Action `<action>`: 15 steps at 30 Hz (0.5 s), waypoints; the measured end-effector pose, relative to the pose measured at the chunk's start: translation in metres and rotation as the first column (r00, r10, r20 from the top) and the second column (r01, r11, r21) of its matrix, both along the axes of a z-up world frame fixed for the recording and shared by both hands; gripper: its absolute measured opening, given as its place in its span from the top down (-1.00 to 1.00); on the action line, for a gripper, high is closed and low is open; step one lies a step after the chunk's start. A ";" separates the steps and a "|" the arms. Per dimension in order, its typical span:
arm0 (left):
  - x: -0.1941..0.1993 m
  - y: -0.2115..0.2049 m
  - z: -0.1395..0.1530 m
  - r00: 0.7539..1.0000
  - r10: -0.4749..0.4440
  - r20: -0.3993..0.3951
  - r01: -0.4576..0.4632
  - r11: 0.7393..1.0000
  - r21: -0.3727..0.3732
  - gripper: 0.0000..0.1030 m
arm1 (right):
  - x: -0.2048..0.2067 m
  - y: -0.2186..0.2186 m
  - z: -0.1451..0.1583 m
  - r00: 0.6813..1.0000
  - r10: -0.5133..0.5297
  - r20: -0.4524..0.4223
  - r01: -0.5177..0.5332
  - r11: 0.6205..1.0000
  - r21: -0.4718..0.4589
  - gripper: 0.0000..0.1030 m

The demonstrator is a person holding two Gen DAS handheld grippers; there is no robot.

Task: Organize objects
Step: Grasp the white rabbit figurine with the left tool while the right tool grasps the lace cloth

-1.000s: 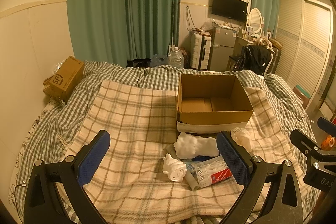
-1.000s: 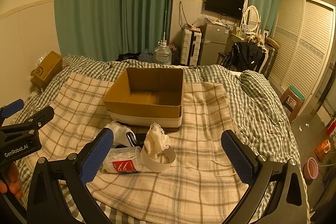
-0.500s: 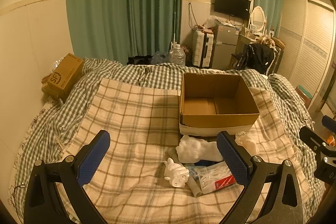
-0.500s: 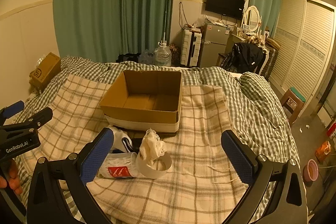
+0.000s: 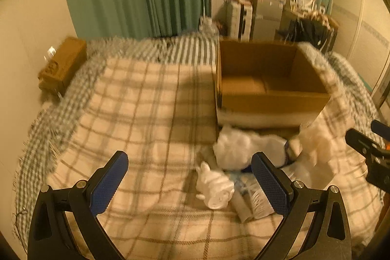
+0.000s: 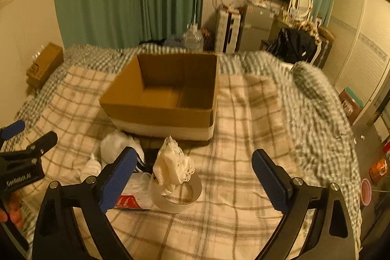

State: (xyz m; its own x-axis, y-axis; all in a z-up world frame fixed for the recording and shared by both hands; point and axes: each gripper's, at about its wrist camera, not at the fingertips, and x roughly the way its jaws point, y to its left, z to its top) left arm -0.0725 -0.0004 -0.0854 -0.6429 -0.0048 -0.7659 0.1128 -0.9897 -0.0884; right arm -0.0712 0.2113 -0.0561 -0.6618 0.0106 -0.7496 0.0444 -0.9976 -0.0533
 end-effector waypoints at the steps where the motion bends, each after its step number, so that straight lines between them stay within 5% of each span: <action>1: -0.002 0.000 -0.007 1.000 -0.002 0.022 0.002 1.000 0.008 -1.00 | -0.005 0.000 -0.008 1.000 0.000 0.018 0.001 1.000 -0.005 -0.80; 10: -0.033 0.007 -0.075 0.972 -0.068 0.224 0.044 0.993 0.111 -0.98 | -0.041 -0.002 -0.067 0.987 0.033 0.156 -0.023 0.998 -0.063 -0.33; 13: -0.038 0.013 -0.088 0.958 -0.104 0.268 0.070 0.989 0.131 -0.65 | -0.047 -0.002 -0.077 0.982 0.042 0.182 -0.028 0.996 -0.082 -0.08; 15: -0.042 0.015 -0.101 0.941 -0.142 0.307 0.089 0.979 0.181 -0.36 | -0.048 0.000 -0.080 0.979 0.054 0.197 -0.034 0.994 -0.104 0.28</action>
State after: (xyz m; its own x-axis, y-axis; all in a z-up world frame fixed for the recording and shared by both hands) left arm -0.1144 0.0143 -0.1859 -0.3558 0.1962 -0.9137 0.0470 -0.9727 -0.2272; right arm -0.1190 0.2111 -0.1364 -0.4969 -0.0962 -0.8625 0.0883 -0.9943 0.0601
